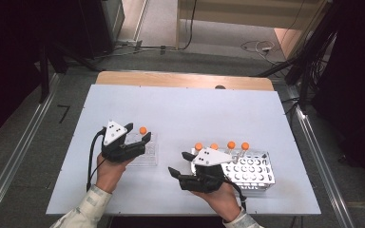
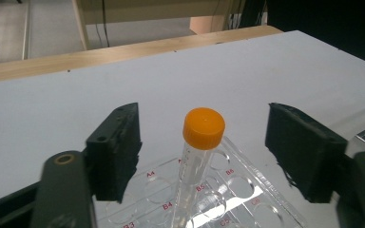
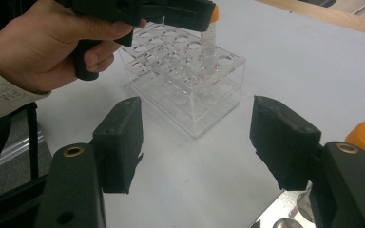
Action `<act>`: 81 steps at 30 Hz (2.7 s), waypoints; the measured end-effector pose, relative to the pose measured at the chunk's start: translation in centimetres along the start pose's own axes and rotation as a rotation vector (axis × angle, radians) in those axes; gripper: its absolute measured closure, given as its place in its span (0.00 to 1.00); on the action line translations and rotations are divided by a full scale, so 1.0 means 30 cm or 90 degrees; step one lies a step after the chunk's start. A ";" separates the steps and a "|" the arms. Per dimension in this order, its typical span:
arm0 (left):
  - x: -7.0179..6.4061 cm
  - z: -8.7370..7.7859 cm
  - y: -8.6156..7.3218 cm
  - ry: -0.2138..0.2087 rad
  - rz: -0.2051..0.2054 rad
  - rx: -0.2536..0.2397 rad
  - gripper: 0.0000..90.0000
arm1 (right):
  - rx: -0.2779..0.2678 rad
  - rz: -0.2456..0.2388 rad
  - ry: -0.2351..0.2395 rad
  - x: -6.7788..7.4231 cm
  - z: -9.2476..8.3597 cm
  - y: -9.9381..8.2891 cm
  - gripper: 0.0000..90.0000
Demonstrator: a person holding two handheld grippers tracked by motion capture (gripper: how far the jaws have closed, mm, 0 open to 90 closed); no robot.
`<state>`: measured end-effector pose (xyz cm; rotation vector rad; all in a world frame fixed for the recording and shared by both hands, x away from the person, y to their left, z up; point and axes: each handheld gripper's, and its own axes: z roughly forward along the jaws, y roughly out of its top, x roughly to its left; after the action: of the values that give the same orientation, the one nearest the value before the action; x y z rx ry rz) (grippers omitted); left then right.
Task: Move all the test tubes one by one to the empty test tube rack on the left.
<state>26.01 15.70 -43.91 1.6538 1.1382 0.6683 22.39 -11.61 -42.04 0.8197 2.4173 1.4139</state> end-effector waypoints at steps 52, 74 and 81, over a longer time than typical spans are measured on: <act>-0.011 -0.073 0.021 -0.043 -0.040 -0.046 0.07 | -0.083 0.038 -0.147 -0.118 -0.207 -0.042 0.44; -0.004 -0.073 0.019 -0.037 -0.044 -0.043 0.08 | -0.100 0.099 -0.273 -0.281 -0.349 -0.130 0.44; -0.005 -0.074 0.018 -0.036 -0.046 -0.044 0.08 | -0.087 0.109 -0.299 -0.314 -0.342 -0.166 0.44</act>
<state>24.30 16.43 -42.58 1.5559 1.1171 0.6052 23.71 -26.35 -41.86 1.1913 1.9158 1.2512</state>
